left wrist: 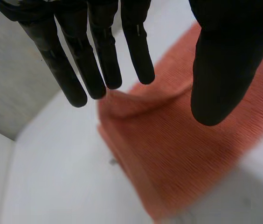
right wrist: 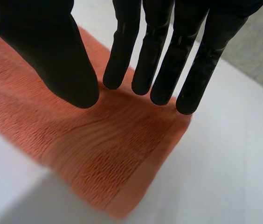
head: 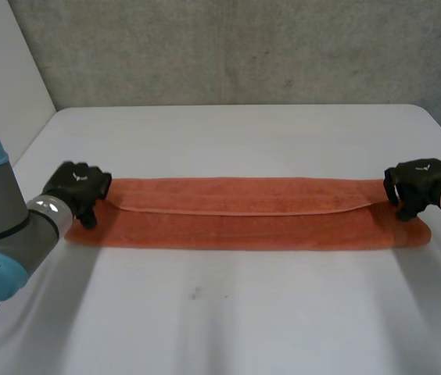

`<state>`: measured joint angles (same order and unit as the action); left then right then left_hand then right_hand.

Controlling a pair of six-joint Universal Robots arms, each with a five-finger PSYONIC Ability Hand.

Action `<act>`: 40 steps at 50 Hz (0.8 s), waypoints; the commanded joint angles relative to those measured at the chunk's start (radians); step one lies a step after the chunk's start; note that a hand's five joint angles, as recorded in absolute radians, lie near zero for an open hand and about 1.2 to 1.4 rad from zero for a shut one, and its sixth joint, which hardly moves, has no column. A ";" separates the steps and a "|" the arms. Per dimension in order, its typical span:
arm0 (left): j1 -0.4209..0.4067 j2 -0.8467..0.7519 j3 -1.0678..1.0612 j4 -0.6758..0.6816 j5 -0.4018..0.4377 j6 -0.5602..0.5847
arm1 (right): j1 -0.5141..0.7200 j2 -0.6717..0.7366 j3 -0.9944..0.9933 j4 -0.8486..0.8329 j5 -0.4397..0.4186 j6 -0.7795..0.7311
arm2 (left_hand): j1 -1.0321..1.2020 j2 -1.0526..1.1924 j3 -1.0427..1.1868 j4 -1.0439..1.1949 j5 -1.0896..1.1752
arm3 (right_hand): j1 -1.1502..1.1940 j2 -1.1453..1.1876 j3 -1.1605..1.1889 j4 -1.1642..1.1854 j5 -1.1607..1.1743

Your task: Fold the laundry

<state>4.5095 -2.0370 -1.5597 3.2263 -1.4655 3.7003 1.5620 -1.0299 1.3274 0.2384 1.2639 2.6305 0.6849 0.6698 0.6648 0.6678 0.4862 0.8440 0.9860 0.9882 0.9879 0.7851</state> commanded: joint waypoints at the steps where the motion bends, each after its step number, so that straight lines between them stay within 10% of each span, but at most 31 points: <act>1: 0.007 -0.095 0.073 -0.056 0.019 0.001 | -0.011 0.089 -0.043 0.024 -0.031 0.002 | 0.160 0.175 0.180 0.177 0.184 | 0.424 0.282 0.280 0.280 0.309; 8: 0.007 -0.190 0.167 -0.054 0.017 0.003 | -0.005 0.175 -0.119 0.025 -0.020 0.002 | 0.119 0.134 0.139 0.136 0.143 | 0.395 0.253 0.251 0.251 0.279; 16: 0.007 -0.270 0.332 -0.045 0.010 0.001 | -0.003 0.250 -0.276 -0.017 0.041 0.068 | -0.470 -0.455 -0.450 -0.453 -0.446 | -0.670 -0.811 -0.814 -0.813 -0.785; 19: 0.007 -0.293 0.380 -0.045 0.008 0.000 | 0.000 0.274 -0.326 -0.066 0.077 0.114 | -0.495 -0.480 -0.475 -0.478 -0.471 | -0.670 -0.811 -0.814 -0.813 -0.785; 20: 0.022 -0.052 0.073 -0.016 0.013 -0.013 | -0.016 0.016 0.055 -0.111 -0.055 0.095 | -0.501 -0.486 -0.481 -0.484 -0.477 | -0.668 -0.810 -0.812 -0.812 -0.784; 40: 0.013 0.018 -0.017 -0.002 0.014 -0.054 | -0.099 0.016 0.239 -0.303 -0.067 -0.038 | -0.495 -0.480 -0.475 -0.478 -0.471 | -0.035 -0.177 -0.179 -0.179 -0.151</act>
<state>4.5264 -2.0172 -1.5768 3.2136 -1.4507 3.6541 1.4696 -1.0210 1.5649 -0.0298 1.1966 2.5949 0.2073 0.2075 0.2189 0.2096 0.0477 0.4105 0.4714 0.4763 0.4802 0.2857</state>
